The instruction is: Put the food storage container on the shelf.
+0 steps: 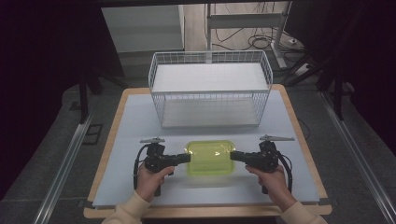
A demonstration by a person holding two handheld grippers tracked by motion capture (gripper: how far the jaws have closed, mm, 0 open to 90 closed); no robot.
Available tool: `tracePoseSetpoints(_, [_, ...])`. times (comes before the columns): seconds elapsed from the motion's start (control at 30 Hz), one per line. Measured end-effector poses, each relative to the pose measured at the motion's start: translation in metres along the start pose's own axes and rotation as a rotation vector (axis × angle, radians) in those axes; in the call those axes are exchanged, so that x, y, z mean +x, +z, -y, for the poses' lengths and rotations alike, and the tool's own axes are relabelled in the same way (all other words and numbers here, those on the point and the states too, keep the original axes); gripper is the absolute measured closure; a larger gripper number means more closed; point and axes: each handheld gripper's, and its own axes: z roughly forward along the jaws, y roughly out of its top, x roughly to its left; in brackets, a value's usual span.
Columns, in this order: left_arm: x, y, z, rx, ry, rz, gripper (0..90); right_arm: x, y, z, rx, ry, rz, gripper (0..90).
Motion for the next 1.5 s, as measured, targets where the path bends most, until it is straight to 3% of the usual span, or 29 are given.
tracePoseSetpoints(0.77, [-0.011,-0.011,-0.034,-0.036,0.032,0.002,80.6,0.014,-0.008,-0.035,-0.043,-0.062,0.012,82.0])
tracePoseSetpoints(1.5, [-0.024,-0.029,-0.076,-0.097,0.057,0.004,80.5,0.033,-0.015,-0.088,-0.055,-0.123,0.017,82.0])
